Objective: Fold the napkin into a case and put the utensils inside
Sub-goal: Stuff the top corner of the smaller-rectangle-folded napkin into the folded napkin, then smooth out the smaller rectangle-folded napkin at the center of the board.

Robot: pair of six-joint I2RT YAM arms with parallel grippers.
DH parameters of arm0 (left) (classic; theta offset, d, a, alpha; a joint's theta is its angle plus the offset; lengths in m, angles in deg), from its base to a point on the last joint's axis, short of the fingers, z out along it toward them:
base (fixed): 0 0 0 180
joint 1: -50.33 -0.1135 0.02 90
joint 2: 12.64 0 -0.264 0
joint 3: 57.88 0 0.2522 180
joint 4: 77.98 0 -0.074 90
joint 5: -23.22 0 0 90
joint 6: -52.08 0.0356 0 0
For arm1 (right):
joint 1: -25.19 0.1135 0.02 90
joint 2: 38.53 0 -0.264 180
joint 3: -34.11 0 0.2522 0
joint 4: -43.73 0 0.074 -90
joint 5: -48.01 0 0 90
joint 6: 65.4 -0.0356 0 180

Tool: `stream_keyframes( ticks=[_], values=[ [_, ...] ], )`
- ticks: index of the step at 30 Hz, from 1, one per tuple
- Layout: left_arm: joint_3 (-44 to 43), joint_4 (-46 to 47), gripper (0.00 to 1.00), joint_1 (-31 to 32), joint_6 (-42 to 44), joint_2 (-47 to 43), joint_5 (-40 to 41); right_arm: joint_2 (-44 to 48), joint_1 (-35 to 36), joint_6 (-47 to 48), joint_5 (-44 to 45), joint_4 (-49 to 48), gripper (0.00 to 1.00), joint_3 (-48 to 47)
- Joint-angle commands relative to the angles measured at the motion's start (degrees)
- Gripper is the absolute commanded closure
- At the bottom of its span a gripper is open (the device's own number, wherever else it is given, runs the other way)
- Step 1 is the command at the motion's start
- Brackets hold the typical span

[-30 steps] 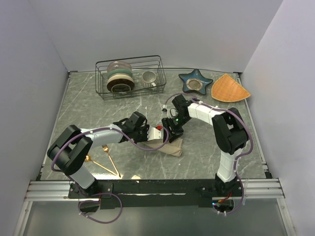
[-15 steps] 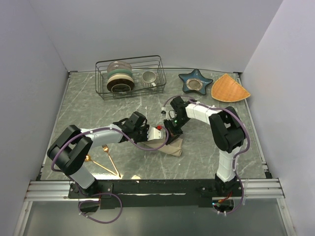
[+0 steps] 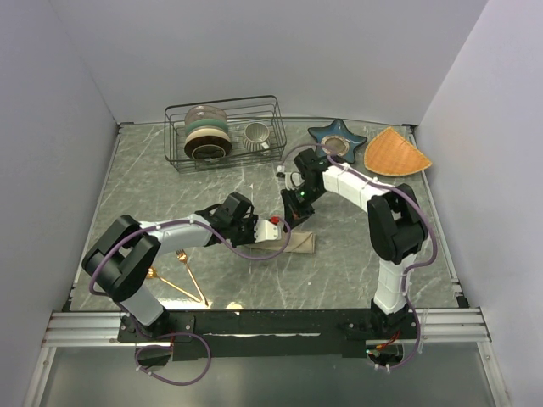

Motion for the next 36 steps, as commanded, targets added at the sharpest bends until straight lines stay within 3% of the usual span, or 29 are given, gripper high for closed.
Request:
stream_keyframes(
  ticks=[1, 7, 13, 21, 25, 29, 32, 34, 35, 36],
  values=[
    [3.23, -7.51, 0.99, 0.05, 0.14, 5.05, -2.70, -3.79, -0.83, 1.65, 2.48, 1.03, 1.00, -1.52],
    [3.15, -7.33, 0.99, -0.21, -0.56, 4.79, -2.96, -8.01, -1.36, 1.47, 5.20, -1.95, 1.00, 1.03],
    [3.24, -5.92, 0.89, -0.74, -3.01, 0.40, -3.23, -11.18, -2.41, 1.38, 6.17, -3.36, 1.00, 1.21],
    [1.04, -5.48, 0.52, -0.74, -8.11, -9.79, -1.56, -12.41, -2.77, 0.94, 5.21, -3.80, 1.00, 2.18],
    [-2.29, -9.08, 0.46, -0.74, -10.66, -12.00, -2.79, -12.41, -2.68, 1.21, 5.12, -3.98, 1.00, 2.61],
    [-5.63, -10.66, 0.26, -0.92, -18.37, -13.32, -6.55, -12.50, -2.77, 1.47, 4.68, -3.98, 1.00, 2.70],
    [-9.59, -11.73, 0.27, -1.27, -29.06, -10.61, -14.02, -12.76, -2.77, 1.56, 4.33, -4.15, 1.00, 2.62],
    [-10.56, -10.59, 0.34, -2.84, -34.99, -8.85, -22.33, -13.03, -2.77, 1.56, 4.06, -4.15, 1.00, 2.44],
    [-10.56, -9.54, 0.39, -3.37, -40.23, -6.66, -24.91, -13.11, -2.77, 1.56, 3.89, -4.15, 1.00, 2.35],
    [-10.22, -6.92, 0.56, -3.81, -42.98, -5.68, -27.55, -13.29, -2.77, 1.56, 3.71, -4.15, 1.00, 2.44]
  ],
)
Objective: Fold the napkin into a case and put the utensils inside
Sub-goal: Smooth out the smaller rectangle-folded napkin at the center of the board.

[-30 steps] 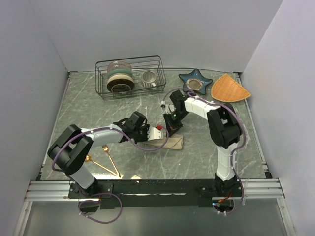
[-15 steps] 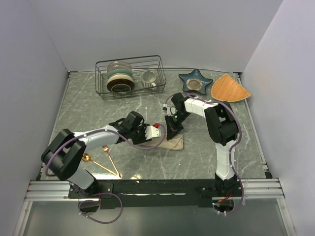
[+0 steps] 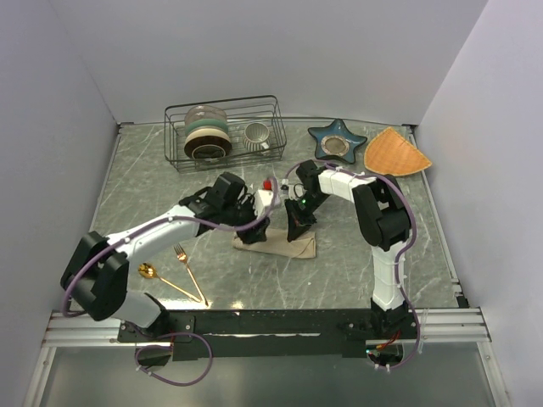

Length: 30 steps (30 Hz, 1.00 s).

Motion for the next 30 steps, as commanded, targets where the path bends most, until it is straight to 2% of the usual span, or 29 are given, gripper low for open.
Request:
stream_keyframes(
  ticks=[1, 2, 3, 6, 8, 11, 14, 24, 25, 26, 28, 29, 30],
  values=[
    [-1.34, 5.86, 0.64, -2.66, -19.61, 5.34, -16.75, -3.74, -0.28, 1.76, 4.85, -3.32, 1.00, 1.09],
    [-1.08, 7.98, 0.71, -2.92, -25.55, 7.87, -20.07, -3.83, -0.28, 1.67, 4.76, -3.32, 1.00, 1.08],
    [-0.64, 12.26, 0.79, -3.27, -27.87, 9.20, -21.93, -3.83, -0.28, 1.76, 4.58, -3.32, 1.00, 1.00],
    [-0.19, 20.18, 0.82, -4.15, -35.97, 13.69, -26.52, -3.83, -0.19, 1.76, 4.14, -3.32, 1.00, 0.91],
    [-0.54, 22.49, 0.88, -4.51, -39.30, 16.67, -27.57, -3.92, -0.28, 1.76, 3.88, -3.32, 1.00, 0.82],
    [-2.30, 24.95, 0.89, -5.82, -43.08, 21.41, -28.28, -4.00, -0.28, 1.76, 3.09, -3.32, 1.00, 0.82],
    [-3.97, 25.49, 0.91, -7.75, -44.07, 25.98, -27.75, -3.74, -0.36, 1.76, 2.74, -3.24, 1.00, 0.82],
    [-8.18, 16.00, 0.99, -10.66, -40.47, 34.61, -23.62, -1.64, -0.80, 1.76, -1.04, -1.13, 1.00, -0.06],
    [-8.28, 15.65, 0.99, -11.36, -40.47, 35.14, -23.53, -0.24, -0.89, 1.76, -2.44, 0.01, 0.97, -0.23],
    [-8.28, 15.21, 0.99, -11.62, -39.94, 35.58, -22.49, 0.73, -1.15, 1.76, -2.97, 0.63, 0.88, -0.41],
    [-8.46, 13.71, 0.99, -11.89, -38.89, 36.02, -22.56, 3.88, -1.85, 2.45, -4.81, 2.38, 0.80, -0.93],
    [-8.46, 13.45, 0.99, -11.89, -38.28, 35.85, -22.39, 4.86, -2.29, 3.94, -5.43, 3.09, 0.68, -1.28],
    [-8.11, 13.36, 0.99, -11.89, -38.18, 35.59, -22.22, 5.74, -3.43, 4.39, -5.96, 3.79, 0.64, -1.90]
  ],
)
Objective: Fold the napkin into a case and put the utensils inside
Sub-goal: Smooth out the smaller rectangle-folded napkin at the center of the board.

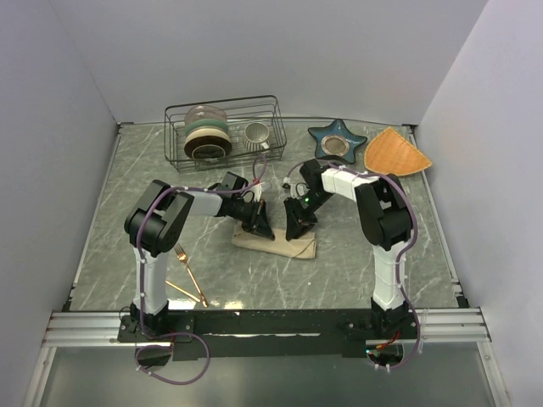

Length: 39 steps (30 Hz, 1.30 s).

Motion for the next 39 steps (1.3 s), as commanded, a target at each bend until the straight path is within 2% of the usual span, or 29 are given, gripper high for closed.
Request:
stream_keyframes(
  ticks=[1, 2, 5, 10, 14, 19, 21, 22, 24, 25, 28, 30, 35, 39],
  values=[
    [-0.32, -2.77, 0.99, -1.07, 3.10, 1.25, 4.65, 7.84, -2.65, 4.00, -1.64, 4.16, 0.59, -2.12],
    [-0.24, -2.95, 0.99, -0.98, 3.37, 0.90, 4.74, 8.73, -3.18, 5.13, -1.12, 4.70, 0.50, -2.21],
    [0.03, -3.83, 0.99, -1.07, 4.95, 0.37, 5.09, 11.54, -4.41, 6.98, -0.06, 6.02, 0.42, -1.34],
    [0.29, -4.27, 0.99, -0.98, 5.92, -0.07, 5.44, 12.43, -4.50, 6.55, 1.09, 5.06, 0.40, 3.14],
    [0.29, -4.71, 0.99, -1.07, 6.71, -0.16, 5.79, 10.94, -4.50, 6.46, 2.75, 4.44, 0.34, 4.99],
    [0.21, -4.97, 0.99, -1.07, 7.15, -0.07, 5.88, 9.18, -4.42, 6.72, 5.48, 3.56, 0.34, 6.93],
    [0.20, -4.88, 0.99, -0.98, 7.15, -0.07, 5.79, 8.74, -4.41, 7.08, 4.87, 4.17, 0.39, 6.67],
    [0.12, -4.97, 0.99, -1.07, 7.33, 0.01, 5.79, 8.74, -4.33, 7.43, 4.08, 4.96, 0.47, 6.58],
    [0.38, -4.80, 0.99, -1.07, 7.42, 0.10, 5.79, 9.26, -4.41, 7.87, 3.11, 5.66, 0.57, 5.79],
    [0.38, -4.79, 0.99, -0.98, 7.50, 0.02, 5.79, 10.05, -4.33, 7.96, 2.41, 6.28, 0.71, 5.53],
    [0.29, -4.97, 0.99, -0.98, 7.77, 0.19, 5.70, 10.76, -4.50, 8.74, 0.13, 8.03, 0.91, 3.86],
    [0.29, -5.06, 0.99, -0.98, 8.03, 0.10, 5.70, 10.50, -4.50, 9.10, -0.32, 9.09, 1.00, 1.76],
    [0.47, -5.23, 0.99, -1.07, 8.73, 0.28, 5.79, 10.32, -4.41, 8.22, 2.75, 6.64, 1.00, -0.54],
    [0.47, -5.23, 0.99, -1.16, 8.82, 0.28, 5.62, 6.82, -4.50, 7.52, 5.73, 4.27, 1.00, -0.11]
  ],
)
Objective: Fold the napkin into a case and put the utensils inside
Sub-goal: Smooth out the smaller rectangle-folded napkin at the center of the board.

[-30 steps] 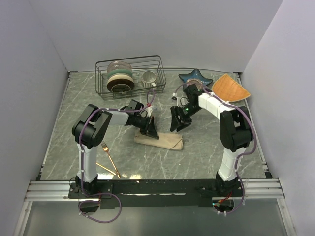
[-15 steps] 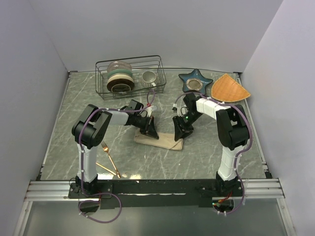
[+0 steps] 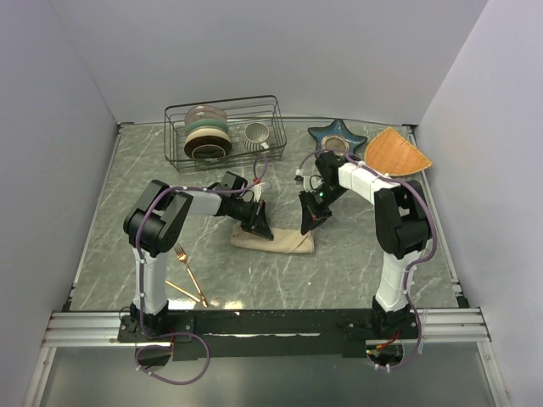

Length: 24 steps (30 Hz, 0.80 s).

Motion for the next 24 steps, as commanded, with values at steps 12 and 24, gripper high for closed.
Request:
stream_keyframes(
  ticks=[12, 24],
  values=[
    [2.25, 1.61, 0.64, -1.78, 1.14, -10.47, 0.74, -9.04, 0.13, -1.43, 8.99, -7.81, 1.00, 2.34],
    [6.63, 10.74, 0.68, 3.14, -11.41, -13.05, -1.99, -9.39, 0.13, -1.95, 8.46, -7.90, 1.00, 2.61]
  ],
)
